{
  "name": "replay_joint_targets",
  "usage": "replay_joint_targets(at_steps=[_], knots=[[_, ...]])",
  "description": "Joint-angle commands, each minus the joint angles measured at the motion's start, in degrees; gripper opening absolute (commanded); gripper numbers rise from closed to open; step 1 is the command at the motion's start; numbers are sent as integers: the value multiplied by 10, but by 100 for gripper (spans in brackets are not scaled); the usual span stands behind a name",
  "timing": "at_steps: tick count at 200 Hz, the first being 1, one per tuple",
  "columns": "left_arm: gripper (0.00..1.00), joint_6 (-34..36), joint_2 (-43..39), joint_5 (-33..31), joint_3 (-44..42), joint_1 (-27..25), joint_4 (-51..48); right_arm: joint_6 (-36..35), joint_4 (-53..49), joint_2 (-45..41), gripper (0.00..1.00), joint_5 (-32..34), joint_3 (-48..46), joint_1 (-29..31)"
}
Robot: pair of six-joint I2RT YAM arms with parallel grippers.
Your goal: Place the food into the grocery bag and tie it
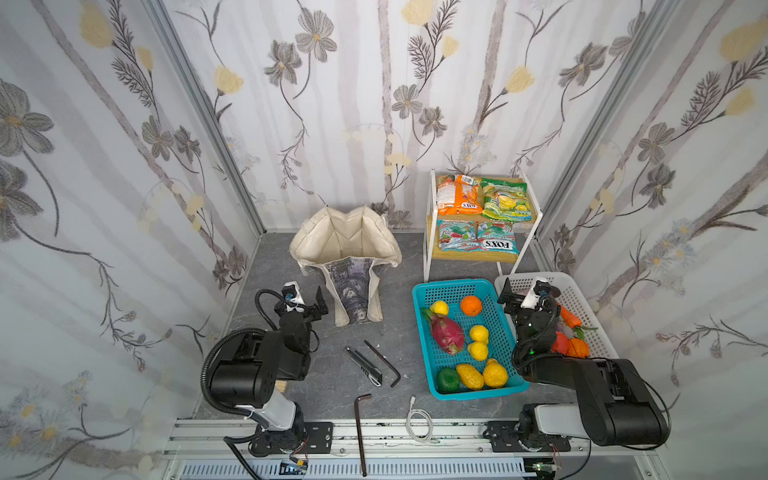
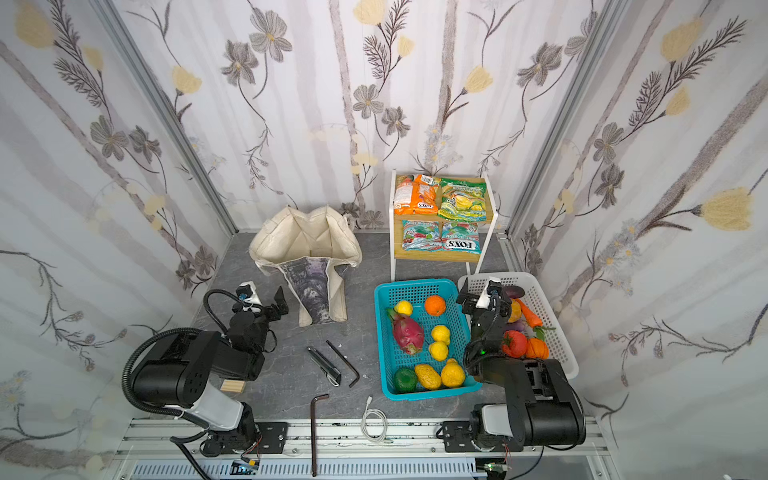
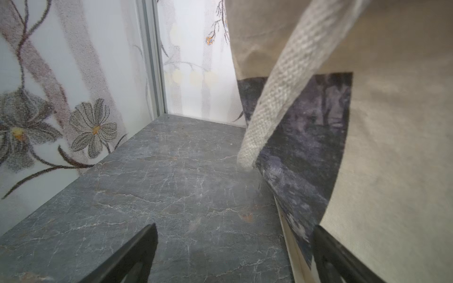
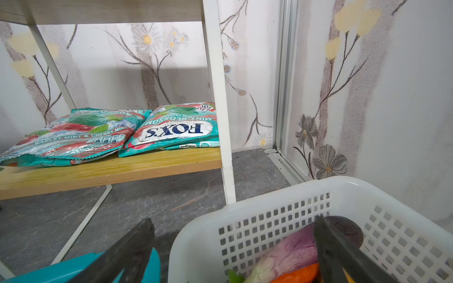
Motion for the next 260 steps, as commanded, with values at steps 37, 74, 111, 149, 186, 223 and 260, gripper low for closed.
replay_joint_targets(at_steps=[37,74,111,149,186,223,260], knots=[[100,10,1,15,3,0,12,-14,2,-2,100,-38,0,-1],[100,10,1,15,3,0,12,-14,1,-2,100,-38,0,-2],[100,11,1,15,3,-1,12,-14,1,-2,100,-38,0,-1],[100,7,1,5,3,0,12,-14,1,-2,100,-38,0,-2],[100,-4,1,-20,6,0,9,-14,1,-2,100,-38,0,-1],[100,-6,1,-21,6,1,7,-14,1,-2,100,-37,0,-1],[100,-15,-22,-43,-7,0,8,-13,2,-9,100,-38,-2,-1]])
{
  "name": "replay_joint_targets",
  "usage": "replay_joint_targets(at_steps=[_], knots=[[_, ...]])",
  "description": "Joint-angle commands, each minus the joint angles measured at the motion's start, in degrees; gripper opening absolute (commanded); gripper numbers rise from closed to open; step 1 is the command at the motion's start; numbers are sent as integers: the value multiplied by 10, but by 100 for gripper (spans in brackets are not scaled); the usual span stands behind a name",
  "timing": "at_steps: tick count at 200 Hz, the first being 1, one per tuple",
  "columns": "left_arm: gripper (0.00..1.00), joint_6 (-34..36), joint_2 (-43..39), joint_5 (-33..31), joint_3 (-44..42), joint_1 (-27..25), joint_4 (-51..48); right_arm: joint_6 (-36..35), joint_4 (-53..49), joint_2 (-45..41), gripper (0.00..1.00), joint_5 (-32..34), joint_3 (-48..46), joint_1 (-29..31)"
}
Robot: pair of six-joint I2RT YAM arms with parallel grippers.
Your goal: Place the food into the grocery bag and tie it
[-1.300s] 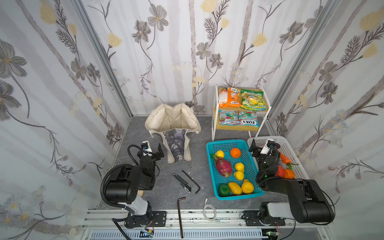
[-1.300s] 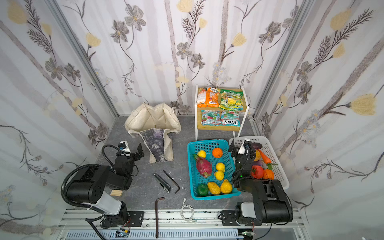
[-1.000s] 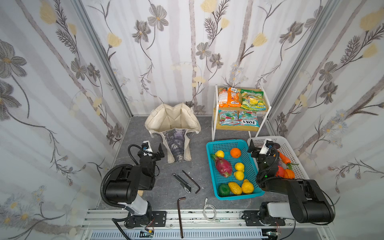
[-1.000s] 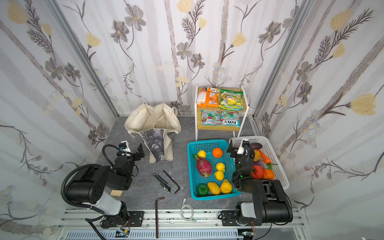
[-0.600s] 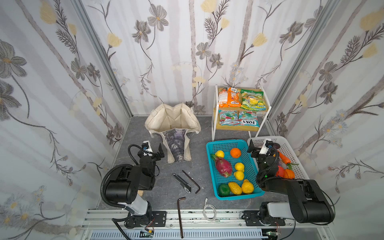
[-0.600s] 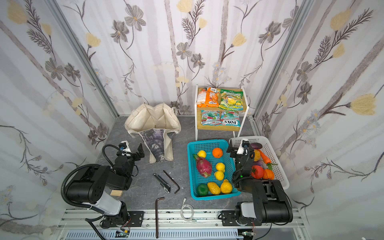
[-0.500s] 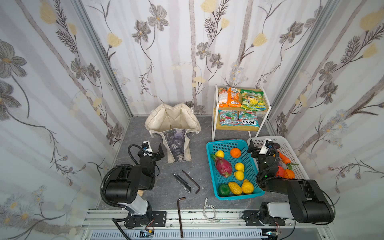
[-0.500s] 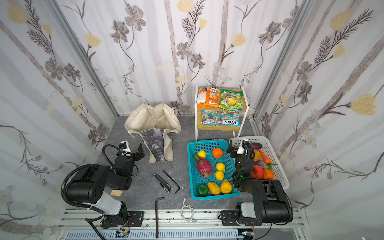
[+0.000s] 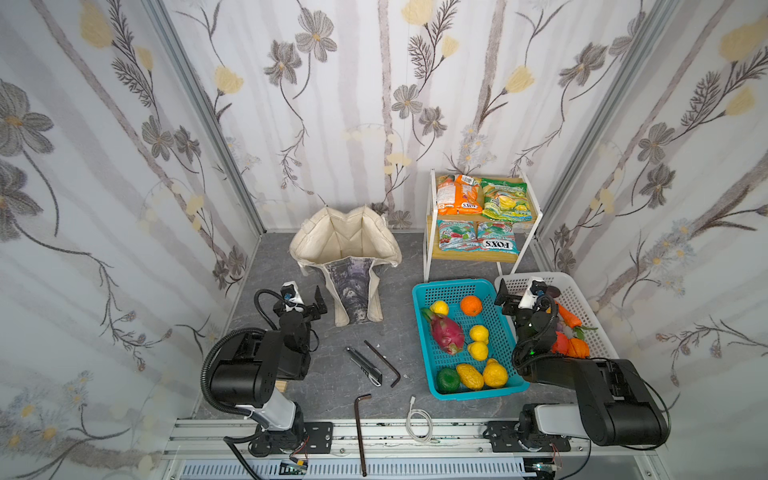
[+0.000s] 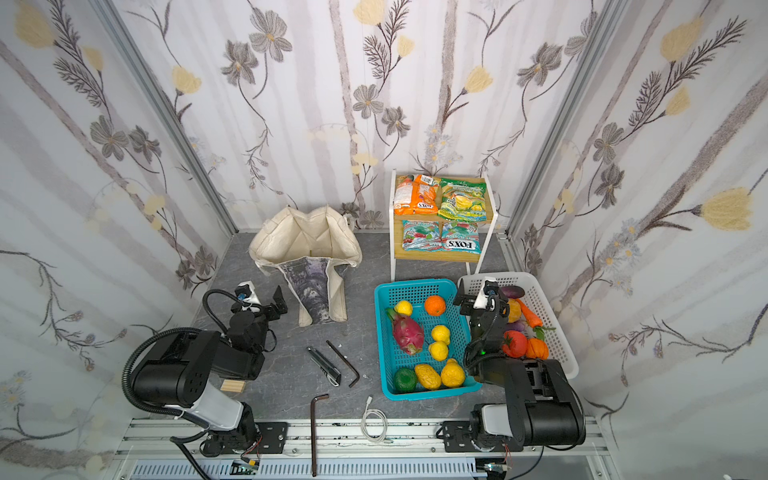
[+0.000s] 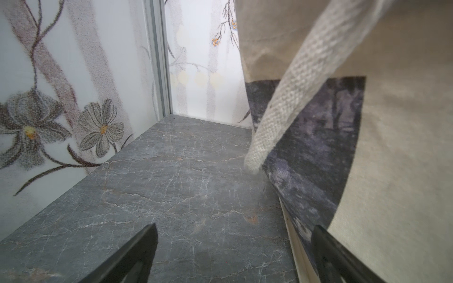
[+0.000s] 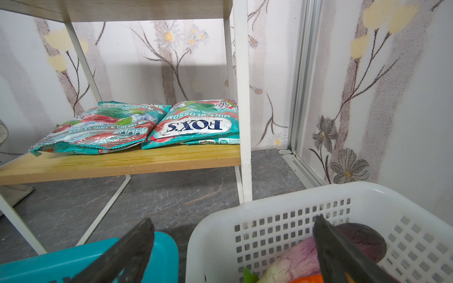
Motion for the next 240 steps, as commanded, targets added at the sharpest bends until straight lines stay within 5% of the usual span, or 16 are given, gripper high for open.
replay_joint_targets(at_steps=[1,52,113,151,188,240], knots=[[100,-8,-22,-23,-8,0,10,-9,1,-9,100,-2,0,0],[100,-31,-167,-130,-51,-11,-23,1,-160,-121,100,24,36,1],[100,-201,-348,-86,25,-11,-243,195,-322,-187,100,4,103,-4],[100,-218,-448,-47,122,-31,-419,181,-370,-209,100,-109,140,-6],[100,-139,-404,-43,302,-100,-588,181,-429,-193,100,-253,215,10],[100,-49,-243,-20,534,-211,-760,101,-502,-159,100,-280,308,149]])
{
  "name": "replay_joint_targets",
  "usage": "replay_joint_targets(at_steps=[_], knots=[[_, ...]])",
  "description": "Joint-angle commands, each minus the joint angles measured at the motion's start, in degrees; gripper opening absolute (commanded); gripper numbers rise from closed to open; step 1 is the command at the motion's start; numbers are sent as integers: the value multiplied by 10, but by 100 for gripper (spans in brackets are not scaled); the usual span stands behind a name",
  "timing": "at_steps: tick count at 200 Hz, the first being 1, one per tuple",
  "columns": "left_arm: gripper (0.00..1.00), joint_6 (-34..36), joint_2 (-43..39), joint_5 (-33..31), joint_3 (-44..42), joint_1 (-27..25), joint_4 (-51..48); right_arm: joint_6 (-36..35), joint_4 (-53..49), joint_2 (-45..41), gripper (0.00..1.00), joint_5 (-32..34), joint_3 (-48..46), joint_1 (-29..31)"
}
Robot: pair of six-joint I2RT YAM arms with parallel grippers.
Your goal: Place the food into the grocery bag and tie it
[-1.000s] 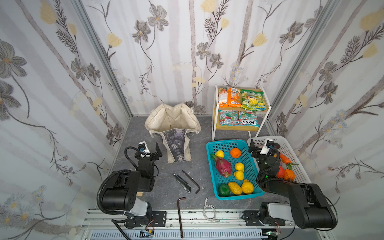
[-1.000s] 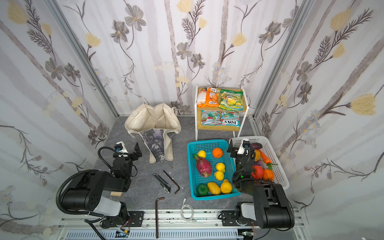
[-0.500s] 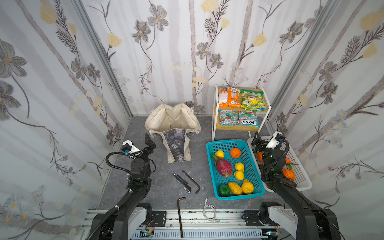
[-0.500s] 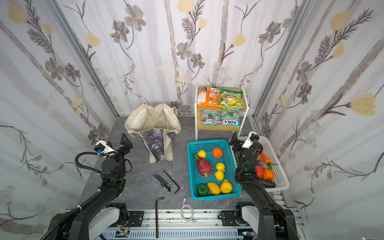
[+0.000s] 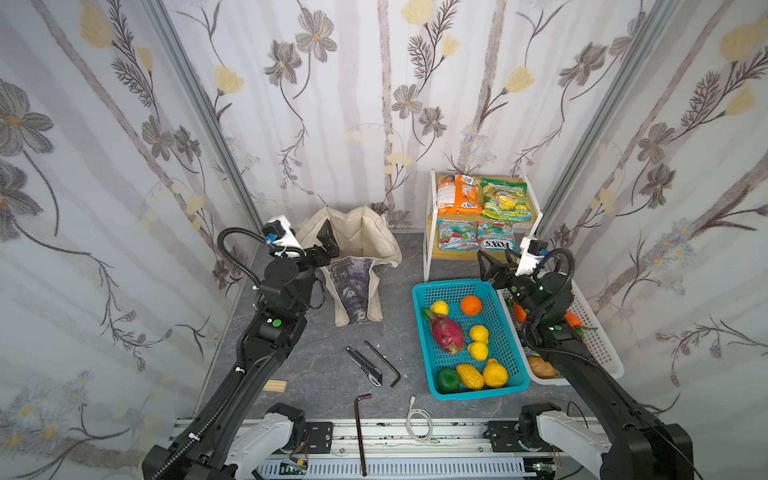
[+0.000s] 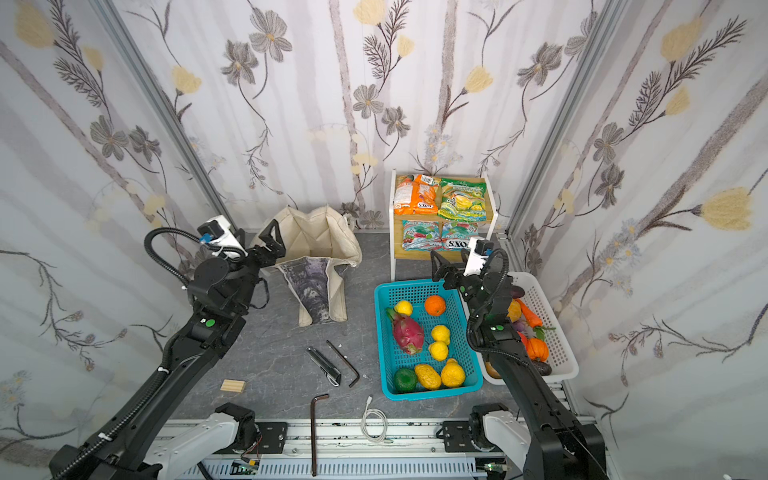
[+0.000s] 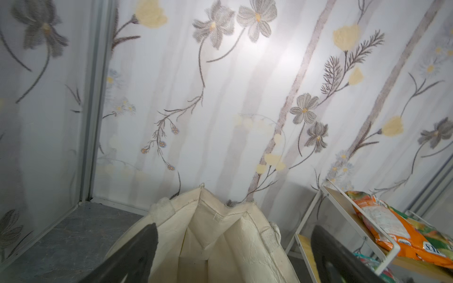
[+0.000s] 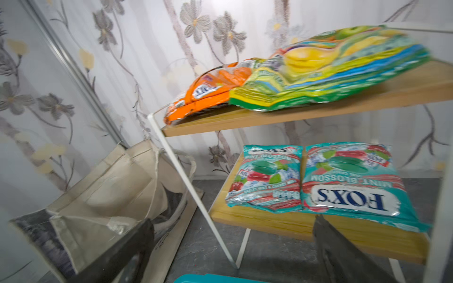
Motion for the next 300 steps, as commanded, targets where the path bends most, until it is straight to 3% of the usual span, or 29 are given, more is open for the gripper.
replay_joint_targets(at_steps=[1,37,52,78,106,125,159,172,183,225,300], knots=[[100,56,63,30,85,-31,-116,-53,-40,17,100,-45,33,57],[100,78,225,80,276,-63,-294,-65,-19,45,100,-168,67,112],[100,95,292,84,343,-76,-363,-66,-16,52,100,-188,73,123],[100,114,401,58,459,-101,-477,-71,-19,45,100,-177,74,130],[100,137,511,-42,588,-140,-592,-84,-46,23,100,-146,74,128],[100,139,581,-59,678,-146,-667,-90,-57,12,100,-133,72,127],[99,137,648,-81,739,-146,-723,-95,-56,-2,100,-103,60,125],[90,133,651,-78,740,-147,-728,-98,-61,-4,100,-93,59,124],[77,128,649,-60,739,-147,-727,-101,-61,-6,100,-86,57,125],[0,86,614,5,689,-150,-728,-96,-45,-10,100,-75,44,124],[1,-3,542,47,594,-175,-695,-87,-28,-3,100,-79,43,125]])
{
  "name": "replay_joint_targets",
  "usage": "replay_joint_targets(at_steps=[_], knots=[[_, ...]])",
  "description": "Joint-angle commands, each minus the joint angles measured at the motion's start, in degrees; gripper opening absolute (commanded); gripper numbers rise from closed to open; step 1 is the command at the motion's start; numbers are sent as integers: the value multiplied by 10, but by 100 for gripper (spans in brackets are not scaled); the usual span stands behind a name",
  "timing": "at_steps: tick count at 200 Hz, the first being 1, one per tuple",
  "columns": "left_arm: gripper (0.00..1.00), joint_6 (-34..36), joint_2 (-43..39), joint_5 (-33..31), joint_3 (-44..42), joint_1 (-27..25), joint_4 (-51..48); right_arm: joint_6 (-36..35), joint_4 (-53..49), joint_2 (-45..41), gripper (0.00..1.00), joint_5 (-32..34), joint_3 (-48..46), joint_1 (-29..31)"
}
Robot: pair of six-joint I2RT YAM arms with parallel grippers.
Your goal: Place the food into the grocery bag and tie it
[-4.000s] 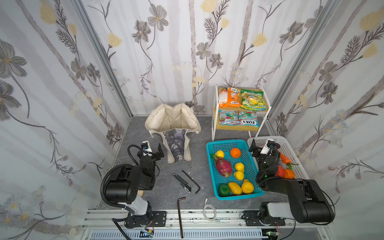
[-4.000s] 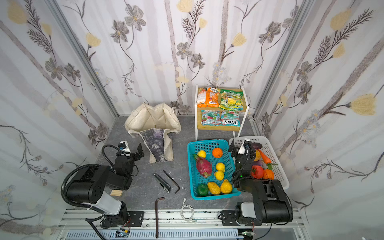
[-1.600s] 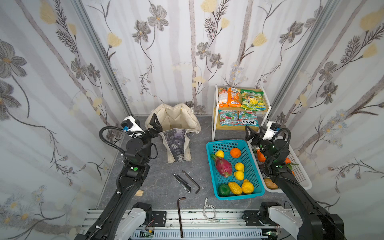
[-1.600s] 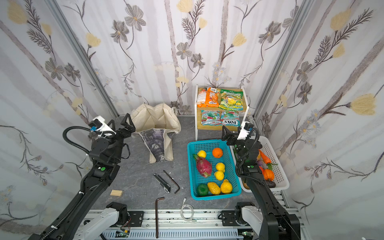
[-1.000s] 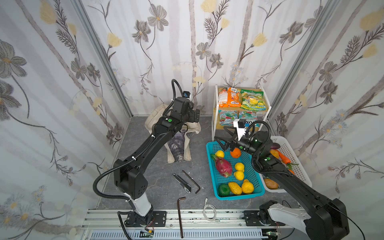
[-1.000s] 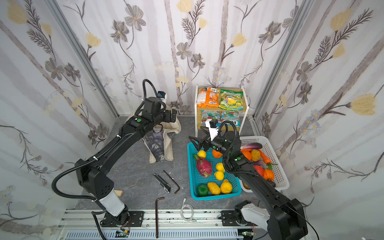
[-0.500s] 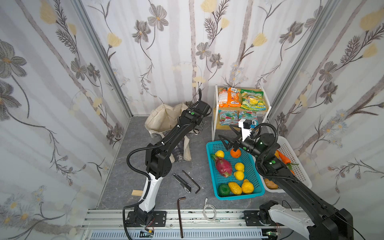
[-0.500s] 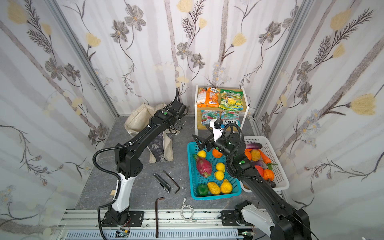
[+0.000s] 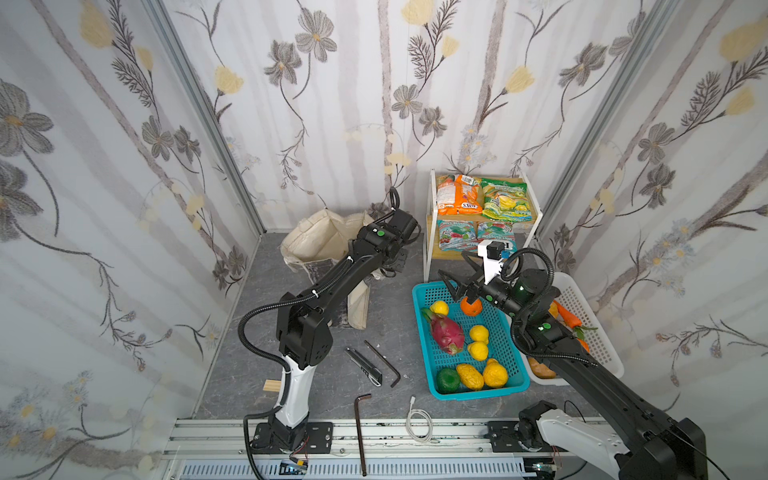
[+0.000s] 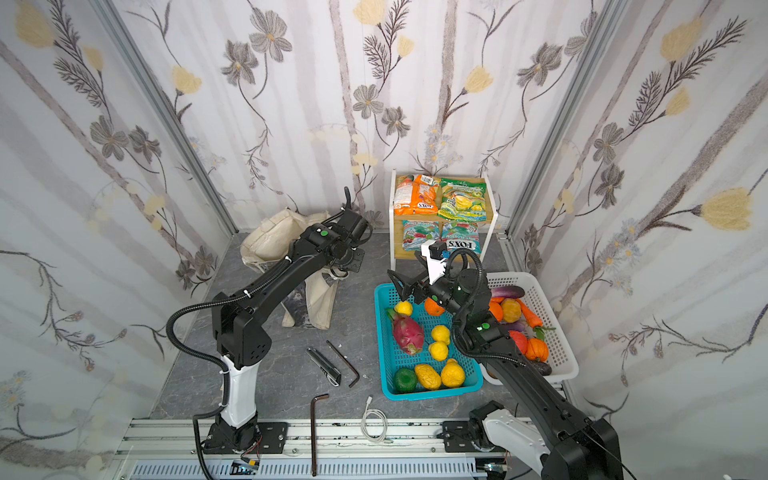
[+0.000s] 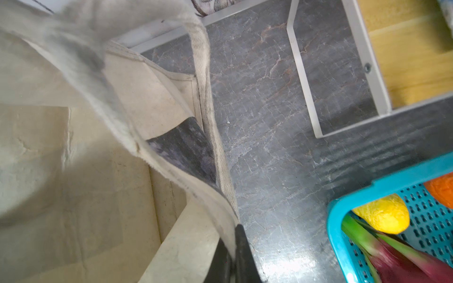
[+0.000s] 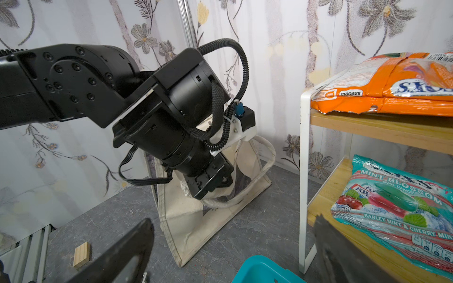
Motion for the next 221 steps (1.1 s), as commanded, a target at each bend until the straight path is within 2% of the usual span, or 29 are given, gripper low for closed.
replay_joint_targets(at_steps=[1,21,25,31,35,44,54,71,83,94,111,147,165,175,180,184,197,221], knots=[[1,-35,-14,25,-11,-6,23,5,32,7,100,0,-2,0],[2,-42,-21,56,-8,-7,42,6,31,9,100,0,-1,1],[5,-43,-24,57,-8,-6,46,7,30,10,100,0,-2,1],[19,-44,-26,55,-7,-5,53,7,31,9,100,0,-2,0],[24,-46,-29,52,-5,-4,56,7,30,8,100,0,-2,1],[27,-46,-30,55,4,-1,60,7,30,6,100,2,-2,1],[35,-45,-33,59,18,3,65,7,31,5,100,5,-2,1],[38,-35,-41,67,42,14,84,8,33,5,100,10,-2,1],[67,-20,-53,76,56,25,102,12,34,9,100,17,-2,2],[78,-9,-63,69,70,37,111,17,31,17,100,26,-2,2],[80,-5,-82,70,81,72,116,26,13,32,100,46,15,8],[88,-24,-140,161,25,202,144,36,-13,69,100,71,57,40],[89,-31,-176,200,-25,267,173,36,-22,91,100,75,80,57],[90,-35,-195,194,-54,296,188,36,-26,104,100,76,91,65],[97,-38,-205,190,-72,310,196,37,-26,111,100,77,97,69],[99,-40,-212,187,-88,321,205,38,-26,115,100,80,100,72],[100,-48,-235,173,-148,353,237,45,-27,132,100,84,113,82],[100,-79,-269,185,-263,404,303,55,-52,171,100,89,146,97]])
